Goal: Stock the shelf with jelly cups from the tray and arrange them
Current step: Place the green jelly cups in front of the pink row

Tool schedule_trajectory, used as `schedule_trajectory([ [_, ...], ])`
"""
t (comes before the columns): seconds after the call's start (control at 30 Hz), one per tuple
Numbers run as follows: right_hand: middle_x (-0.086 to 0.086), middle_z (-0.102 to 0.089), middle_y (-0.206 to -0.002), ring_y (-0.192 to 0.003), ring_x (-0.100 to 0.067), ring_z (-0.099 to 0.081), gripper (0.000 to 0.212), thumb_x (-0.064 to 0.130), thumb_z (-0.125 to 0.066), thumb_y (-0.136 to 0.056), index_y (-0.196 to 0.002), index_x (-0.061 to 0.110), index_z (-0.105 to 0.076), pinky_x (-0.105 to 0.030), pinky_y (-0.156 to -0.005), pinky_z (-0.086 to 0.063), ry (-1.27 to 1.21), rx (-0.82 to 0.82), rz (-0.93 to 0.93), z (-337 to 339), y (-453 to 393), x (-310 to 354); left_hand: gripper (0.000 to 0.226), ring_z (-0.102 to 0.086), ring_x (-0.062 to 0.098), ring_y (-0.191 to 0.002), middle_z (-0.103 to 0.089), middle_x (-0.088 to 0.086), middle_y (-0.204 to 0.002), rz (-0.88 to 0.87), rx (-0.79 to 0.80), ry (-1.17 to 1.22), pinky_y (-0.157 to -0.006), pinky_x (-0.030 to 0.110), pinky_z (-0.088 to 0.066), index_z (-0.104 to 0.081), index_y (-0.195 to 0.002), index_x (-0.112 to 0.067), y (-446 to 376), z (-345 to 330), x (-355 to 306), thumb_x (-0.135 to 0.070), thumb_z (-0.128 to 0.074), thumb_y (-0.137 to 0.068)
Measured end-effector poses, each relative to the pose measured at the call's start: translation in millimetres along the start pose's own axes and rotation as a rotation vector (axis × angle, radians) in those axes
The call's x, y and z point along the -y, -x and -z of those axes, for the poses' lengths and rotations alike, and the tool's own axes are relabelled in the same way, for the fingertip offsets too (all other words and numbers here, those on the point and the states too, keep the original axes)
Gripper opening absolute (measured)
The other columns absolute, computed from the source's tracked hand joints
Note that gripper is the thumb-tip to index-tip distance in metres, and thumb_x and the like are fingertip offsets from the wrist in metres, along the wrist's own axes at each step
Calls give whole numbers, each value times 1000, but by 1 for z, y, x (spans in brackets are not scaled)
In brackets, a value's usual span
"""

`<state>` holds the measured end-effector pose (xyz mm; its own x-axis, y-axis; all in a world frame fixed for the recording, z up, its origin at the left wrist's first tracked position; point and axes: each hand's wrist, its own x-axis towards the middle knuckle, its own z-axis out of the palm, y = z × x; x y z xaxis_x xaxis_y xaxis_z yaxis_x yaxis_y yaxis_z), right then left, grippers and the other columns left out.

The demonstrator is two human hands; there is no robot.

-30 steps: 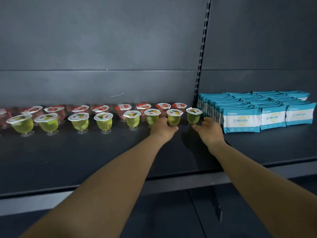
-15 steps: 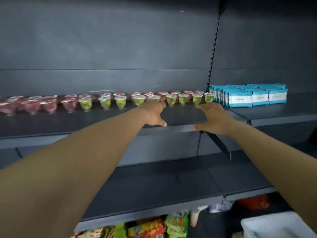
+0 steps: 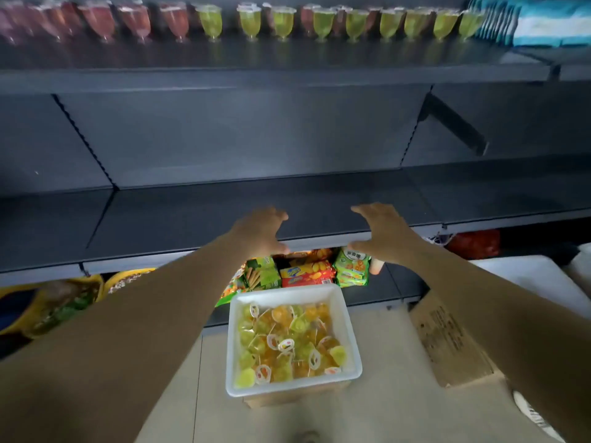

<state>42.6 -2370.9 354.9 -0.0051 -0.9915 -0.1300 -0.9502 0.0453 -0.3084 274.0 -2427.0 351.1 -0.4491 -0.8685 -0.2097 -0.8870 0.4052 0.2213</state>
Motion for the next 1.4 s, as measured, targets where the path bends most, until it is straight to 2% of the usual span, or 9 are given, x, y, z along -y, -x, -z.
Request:
schedule_trajectory([
  [0.17, -5, -36, -146, -136, -25, -29, 74, 41, -67, -83, -145, 22, -30, -35, -107, -30, 21, 195, -45, -110, -21, -21, 73, -44, 23, -124, -45, 7, -135, 100, 189, 71, -99, 35, -41, -38, -140, -14, -7, -117, 46, -39, -70, -80],
  [0.37, -7, -40, -142, -132, -22, -35, 73, 36, -67, -84, -145, 19, -32, -31, -106, -32, -108, 406, -119, -240, -60, -66, 71, -43, 20, -127, -42, 6, -140, 268, 398, 237, -99, 30, -38, -34, -143, -16, -39, -255, 94, -39, -66, -84],
  [0.5, -6, -44, -137, -126, -21, -40, 70, 33, -66, -84, -144, 20, -32, -29, -102, -33, -158, 526, -151, -327, -85, -97, 63, -44, 22, -128, -44, 8, -142, 489, 429, 459, -99, 30, -38, -39, -140, -12, -71, -343, 115, -38, -62, -88],
  [0.67, -4, -38, -145, -132, -22, -37, 72, 33, -68, -84, -145, 20, -32, -33, -106, -35, -231, 581, -199, -413, -115, -124, 61, -54, 26, -116, -56, 11, -129, 718, 412, 623, -88, 31, -45, -46, -134, -6, -118, -428, 127, -45, -59, -88],
  [0.77, -3, -38, -146, -134, -22, -36, 72, 32, -69, -82, -144, 20, -34, -32, -107, -34, -267, 582, -217, -451, -130, -131, 52, -58, 25, -102, -63, 9, -112, 718, 427, 622, -75, 28, -46, -54, -125, -3, -137, -460, 126, -39, -59, -88],
  [0.87, -5, -42, -144, -133, -24, -38, 73, 33, -71, -81, -142, 18, -36, -35, -108, -36, -296, 584, -228, -482, -142, -134, 52, -59, 27, -107, -64, 12, -116, 696, 448, 591, -85, 32, -47, -57, -123, -3, -151, -487, 124, -39, -61, -86],
  [1.07, -9, -44, -142, -131, -23, -40, 65, 27, -68, -85, -141, 11, -38, -32, -105, -32, -325, 526, -235, -524, -166, -122, 57, -53, 28, -118, -59, 14, -124, 715, 450, 524, -89, 31, -41, -55, -122, 1, -169, -516, 115, -43, -61, -87],
  [1.23, -10, -47, -137, -125, -24, -45, 57, 24, -67, -87, -137, 9, -44, -31, -101, -35, -318, 487, -286, -542, -178, -117, 48, -63, 26, -95, -56, 6, -72, 761, 494, 529, -68, 27, -39, -56, -75, -4, -177, -528, 123, -50, -68, -78],
  [1.4, -11, -49, -133, -121, -25, -47, 57, 26, -69, -85, -134, 8, -46, -31, -96, -37, -302, 505, -279, -544, -183, -119, 62, -65, 29, -95, -66, 17, -100, 811, 574, 631, -79, 34, -52, -59, -109, 1, -185, -526, 128, -43, -79, -69],
])
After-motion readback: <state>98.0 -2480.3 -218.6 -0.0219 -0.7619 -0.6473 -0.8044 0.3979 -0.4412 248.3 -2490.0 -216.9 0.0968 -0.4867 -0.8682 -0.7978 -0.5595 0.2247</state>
